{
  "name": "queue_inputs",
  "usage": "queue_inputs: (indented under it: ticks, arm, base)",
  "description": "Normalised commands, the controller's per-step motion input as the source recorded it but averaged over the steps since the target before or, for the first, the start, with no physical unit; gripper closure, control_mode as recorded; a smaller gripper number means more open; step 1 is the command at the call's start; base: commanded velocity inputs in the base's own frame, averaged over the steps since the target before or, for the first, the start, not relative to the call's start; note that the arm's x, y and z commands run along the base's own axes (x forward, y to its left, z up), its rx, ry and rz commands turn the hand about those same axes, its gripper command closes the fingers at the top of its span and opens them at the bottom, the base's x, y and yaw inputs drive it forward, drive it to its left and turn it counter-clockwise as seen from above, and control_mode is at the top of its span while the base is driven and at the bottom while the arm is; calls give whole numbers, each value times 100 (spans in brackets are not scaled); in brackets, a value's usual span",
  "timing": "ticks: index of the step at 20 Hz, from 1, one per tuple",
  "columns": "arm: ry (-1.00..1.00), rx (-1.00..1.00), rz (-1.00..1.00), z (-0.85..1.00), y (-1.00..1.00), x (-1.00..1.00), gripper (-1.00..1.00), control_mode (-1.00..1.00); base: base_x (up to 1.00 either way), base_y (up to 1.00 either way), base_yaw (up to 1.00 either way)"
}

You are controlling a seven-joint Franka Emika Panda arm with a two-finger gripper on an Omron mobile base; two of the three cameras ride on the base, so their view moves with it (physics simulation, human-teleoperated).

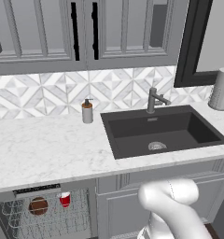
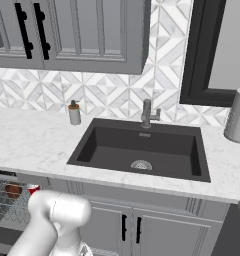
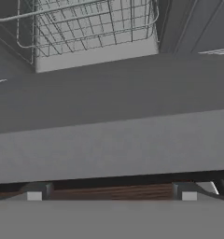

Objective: Pick up the cup and bowl from the counter, place them in the dishwasher, and close the dishwasher door.

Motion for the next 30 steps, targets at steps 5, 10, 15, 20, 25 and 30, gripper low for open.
queue_inputs:
  ticks: [5, 10, 15, 20, 25, 30]
  arm:
    - [-3, 18, 0, 0, -9, -2, -100, -100]
    - [1, 28, 2, 7, 7, -39, -100, -100]
    - [0, 11, 2, -23, 0, 2, -100, -100]
    - [1, 1, 2, -36, 16, 9, -100, -100]
    - [2, 0, 3, -39, 39, 23, -100, -100]
    - [3, 0, 2, -43, 41, 54, -100, -100]
  base:
    - [0, 0, 0]
    - [0, 0, 0]
    - [0, 0, 0]
    - [0, 0, 0]
    - [0, 0, 0]
    - [0, 0, 0]
